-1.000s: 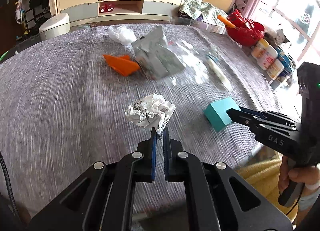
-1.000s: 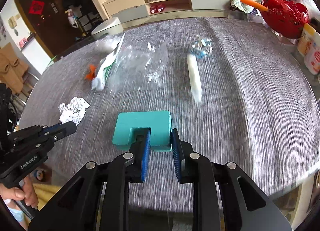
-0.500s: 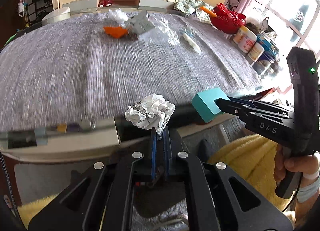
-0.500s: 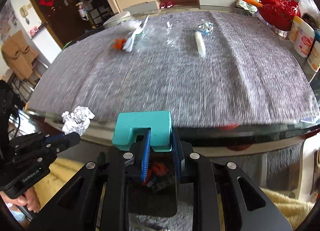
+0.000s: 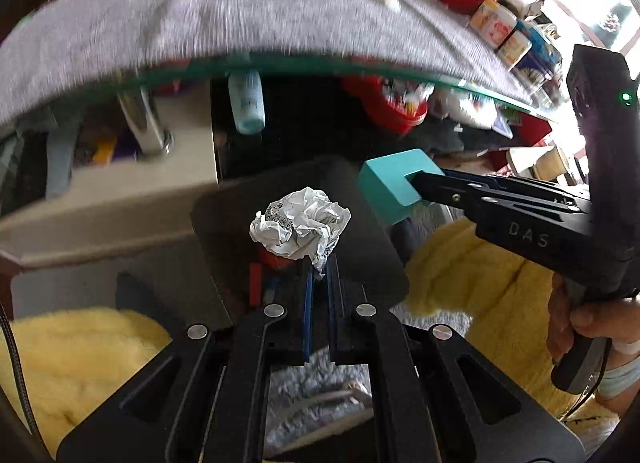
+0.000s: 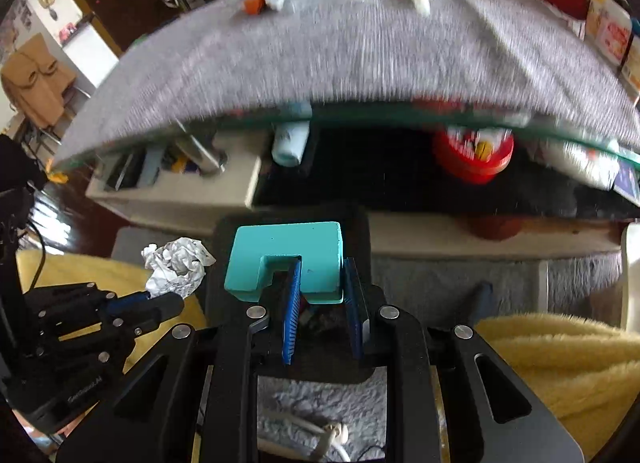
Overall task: Collect trash
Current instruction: 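Lower both tools into the grey bin and open both to drop the items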
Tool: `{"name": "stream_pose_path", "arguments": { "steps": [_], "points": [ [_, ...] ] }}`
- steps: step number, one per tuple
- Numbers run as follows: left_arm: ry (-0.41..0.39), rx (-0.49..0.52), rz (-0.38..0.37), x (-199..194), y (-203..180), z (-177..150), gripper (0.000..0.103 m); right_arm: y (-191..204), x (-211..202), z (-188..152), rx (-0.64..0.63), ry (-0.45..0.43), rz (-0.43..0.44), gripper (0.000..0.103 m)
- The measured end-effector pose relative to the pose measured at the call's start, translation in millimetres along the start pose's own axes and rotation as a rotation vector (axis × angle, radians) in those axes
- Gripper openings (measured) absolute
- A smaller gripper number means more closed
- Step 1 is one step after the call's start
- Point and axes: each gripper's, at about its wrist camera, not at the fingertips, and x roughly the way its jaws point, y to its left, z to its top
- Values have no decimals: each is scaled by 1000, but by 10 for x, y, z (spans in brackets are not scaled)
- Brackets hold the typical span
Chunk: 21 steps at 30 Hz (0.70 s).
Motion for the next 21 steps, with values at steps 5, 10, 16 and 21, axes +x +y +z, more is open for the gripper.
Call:
{"name": "stream_pose_path", "arguments": {
  "steps": [5,10,16,21],
  "points": [
    [64,-21,4,184,17,-119,5,-24,212,-91,28,66,0,22],
    [97,-33,-4,280,37,-151,5,-30,262,-112,32,84,0,22],
    [108,-49,1,333,78,-139,9,6,317,-82,30,95,9,26],
    [118,-61,10,366,114,-124,25,-8,315,-61,40,91,11,26]
  ]
}}
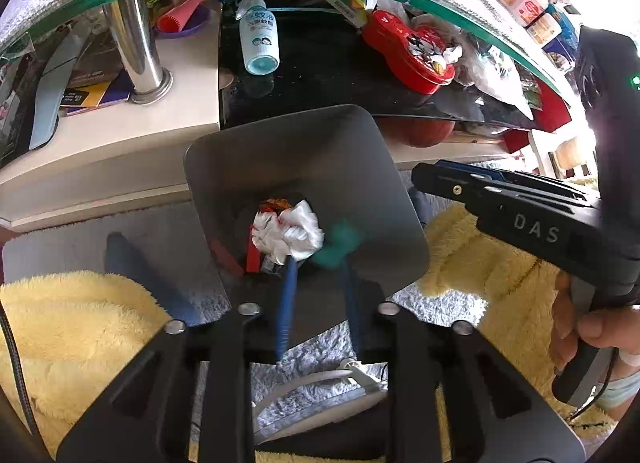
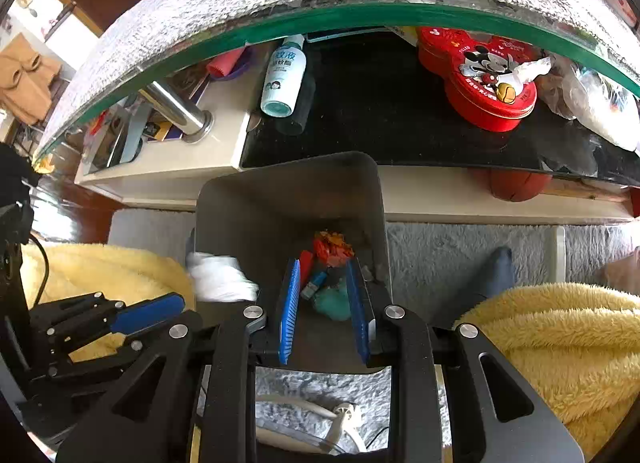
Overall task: Collect trash
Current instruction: 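Lower both tools into the grey bin and open both to drop the items, then raise both open tools back over the table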
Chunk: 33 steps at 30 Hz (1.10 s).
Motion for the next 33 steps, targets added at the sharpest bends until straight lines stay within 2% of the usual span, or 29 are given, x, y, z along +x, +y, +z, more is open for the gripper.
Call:
{"name": "stream_pose_path", "arguments": {
  "steps": [5,7,8,12,17,23,33],
  "points": [
    [1,-1,1,-8,7,19,29,-47,-29,33,20,-4,2,27],
    [-8,-5,2,-45,16,45,33,-63,-86,60,25,-17,0,36],
    [-13,-6,3,-61,22,59,36,-68,-145,81,27,-34,-3,45],
    [-81,-1,21,-301,29,191,55,-99,-406,202,21,-115,-29,66],
    [-140,2,28,-529,35,412,65,-196,-686,424,40,-193,-47,81],
    [-211,23,42,-783,10,770,74,-341,-900,784,57,-259,-71,82],
    [-268,41,52,-857,35,1480,74,-486,-888,1453,73,-318,-98,82]
  ]
}}
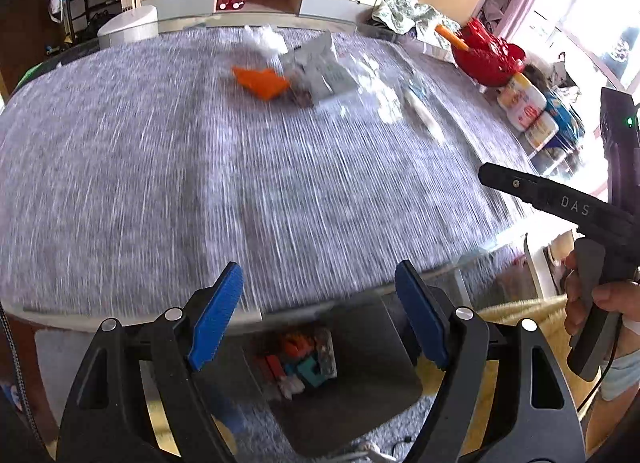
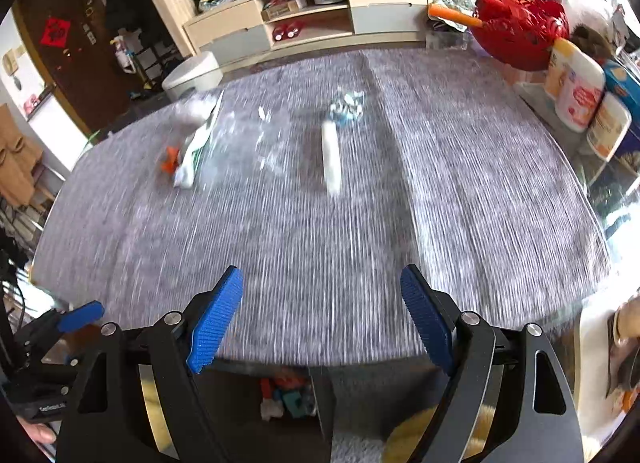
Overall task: Collect trash
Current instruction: 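Raise both open tools back over the table, then grasp the orange paper piece with the left tool while the right tool grasps the white tube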
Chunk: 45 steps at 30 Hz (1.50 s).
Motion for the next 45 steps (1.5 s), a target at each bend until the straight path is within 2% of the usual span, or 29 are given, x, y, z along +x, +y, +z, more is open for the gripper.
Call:
{"name": "stream_pose_path", "arguments": {
  "steps": [4,9,10,13,15,17,22,26,32,35,37,39,41,43,45],
  "points": [
    [4,-2,12,134,74,193,74,4,158,144,-11,1,-4,79],
    [12,0,19,334,129,421,73,-44,368,260,2,26,12,49],
    [10,-4,22,386,155,491,73,-46,416,292,2,30,14,47],
    [-9,-25,33,473,226,604,69,-35,493,347,-5,30,11,45],
    [-12,-38,41,552,274,697,58,-15,559,385,-15,30,5,42],
    [-8,-43,39,627,308,788,55,-23,604,414,-14,31,4,42],
    [-18,-33,45,757,331,1042,55,-23,702,511,-23,27,-1,41],
    [-18,-36,90,873,385,1231,55,-15,743,574,-23,26,8,40],
    [-25,-58,81,960,442,1411,55,19,799,649,-31,20,12,39],
    [-15,-59,101,1029,466,1457,54,43,831,686,-45,15,2,37],
    [-17,-53,114,1041,468,1472,47,48,837,688,-53,10,-11,33],
    [-18,-44,131,1040,469,1483,34,34,834,678,-56,3,-27,23],
    [-21,-37,148,1026,497,1479,27,-11,827,665,-53,-4,-37,16],
    [-21,-29,144,1008,508,1462,24,-54,805,648,-43,-4,-31,15],
    [-20,-24,143,984,522,1431,16,-65,773,612,-52,-2,-40,15]
  ]
}}
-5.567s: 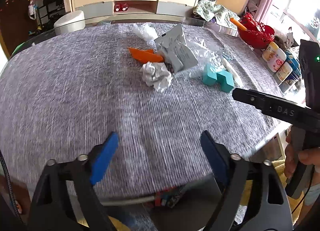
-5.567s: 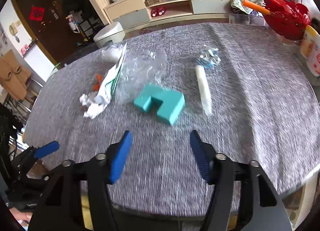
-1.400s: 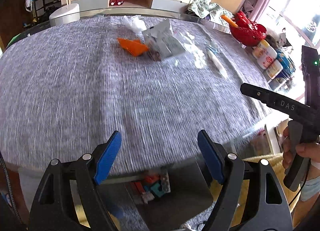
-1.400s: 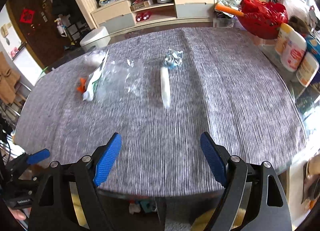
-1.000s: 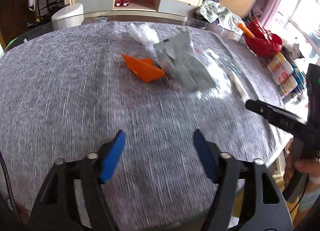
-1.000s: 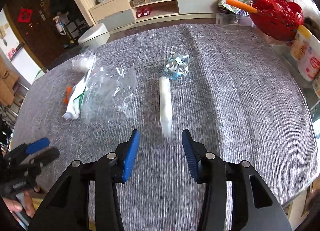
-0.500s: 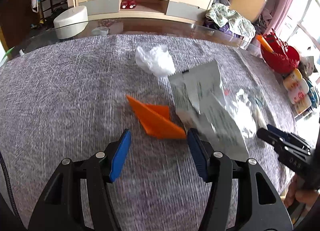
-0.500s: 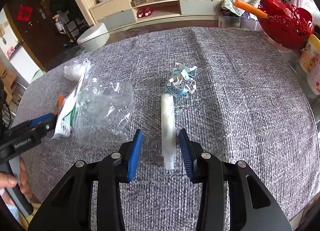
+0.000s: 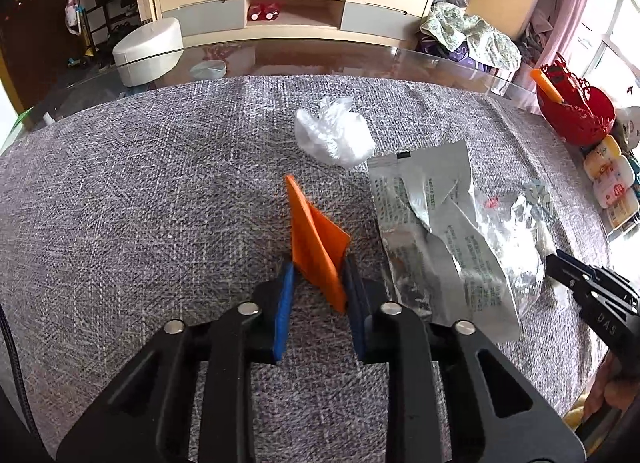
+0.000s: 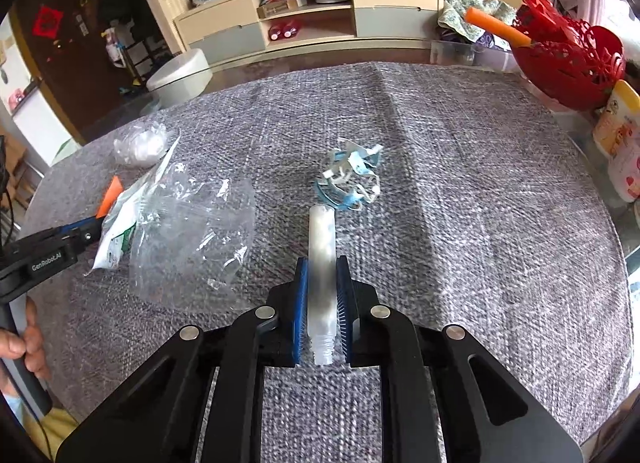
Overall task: Collect trash
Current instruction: 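Grasp the orange paper piece with the left tool while the right tool grasps the white tube, then lower both tools into the grey bin and open both to drop the items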
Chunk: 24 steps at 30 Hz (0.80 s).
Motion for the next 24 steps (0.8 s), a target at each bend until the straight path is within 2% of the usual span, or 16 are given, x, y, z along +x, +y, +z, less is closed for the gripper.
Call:
{"name": "stream_pose_path", "arguments": {
  "steps": [4,9,16,24],
  "points": [
    [13,3,-12,-68,9,-103,4,-15,-78,-93,9,20,33,15],
    [28,21,-33,-210,-28,-361,4,2,-240,-297,19,41,52,15],
    [45,55,-74,-527,-190,-891,4,125,-472,-697,-1,70,79,15],
    [8,38,-126,-1070,-318,-1559,4,361,-862,-1095,-42,62,130,15]
  ]
}}
